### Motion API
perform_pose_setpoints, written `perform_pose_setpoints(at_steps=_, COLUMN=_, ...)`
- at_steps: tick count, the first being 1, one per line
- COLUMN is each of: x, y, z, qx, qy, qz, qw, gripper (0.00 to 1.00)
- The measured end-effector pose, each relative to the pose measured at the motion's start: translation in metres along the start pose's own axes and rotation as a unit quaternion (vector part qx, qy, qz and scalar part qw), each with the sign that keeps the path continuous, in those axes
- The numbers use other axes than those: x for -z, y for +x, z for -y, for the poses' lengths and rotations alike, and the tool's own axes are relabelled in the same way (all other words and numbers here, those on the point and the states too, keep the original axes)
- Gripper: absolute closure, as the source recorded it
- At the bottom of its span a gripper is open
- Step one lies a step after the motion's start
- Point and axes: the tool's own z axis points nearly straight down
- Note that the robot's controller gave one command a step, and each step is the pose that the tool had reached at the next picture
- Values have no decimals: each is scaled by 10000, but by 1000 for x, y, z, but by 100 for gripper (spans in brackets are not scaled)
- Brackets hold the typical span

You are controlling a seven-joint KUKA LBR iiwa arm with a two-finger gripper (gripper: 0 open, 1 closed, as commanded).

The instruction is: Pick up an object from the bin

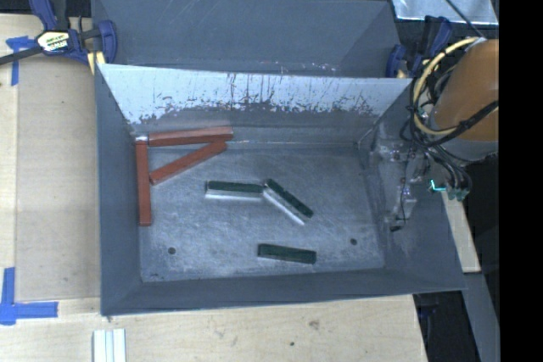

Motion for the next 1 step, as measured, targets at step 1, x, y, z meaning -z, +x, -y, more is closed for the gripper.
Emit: perform_pose_setpoints(at_steps=1, x=-62, y=-29, z=-114, qx=-618, qy=-21, qz=15, qw=9981, gripper=0)
